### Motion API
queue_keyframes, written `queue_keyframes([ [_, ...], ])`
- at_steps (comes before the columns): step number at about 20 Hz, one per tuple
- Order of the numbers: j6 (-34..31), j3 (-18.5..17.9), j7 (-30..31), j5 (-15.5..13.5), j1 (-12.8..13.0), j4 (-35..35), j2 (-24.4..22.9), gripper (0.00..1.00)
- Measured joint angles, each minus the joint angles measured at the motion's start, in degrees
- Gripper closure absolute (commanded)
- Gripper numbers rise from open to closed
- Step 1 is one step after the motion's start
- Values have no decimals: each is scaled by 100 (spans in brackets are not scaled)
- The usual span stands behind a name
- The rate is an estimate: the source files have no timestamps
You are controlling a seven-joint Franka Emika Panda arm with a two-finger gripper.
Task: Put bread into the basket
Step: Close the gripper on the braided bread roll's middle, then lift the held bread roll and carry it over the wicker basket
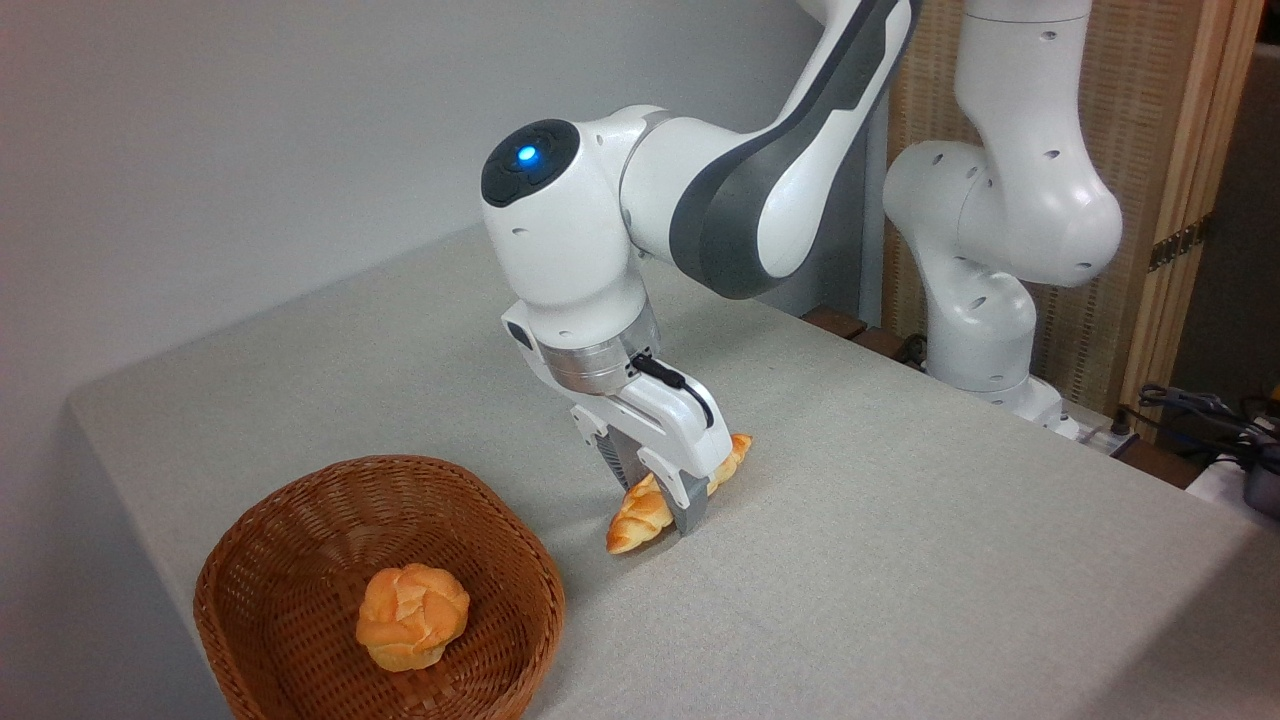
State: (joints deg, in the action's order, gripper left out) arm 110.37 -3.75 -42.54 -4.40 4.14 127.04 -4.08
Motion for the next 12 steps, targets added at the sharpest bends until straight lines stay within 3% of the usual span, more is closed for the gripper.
queue_keyframes([
  [12, -331, 5, -2, 0, 1, -619, -75, 67],
])
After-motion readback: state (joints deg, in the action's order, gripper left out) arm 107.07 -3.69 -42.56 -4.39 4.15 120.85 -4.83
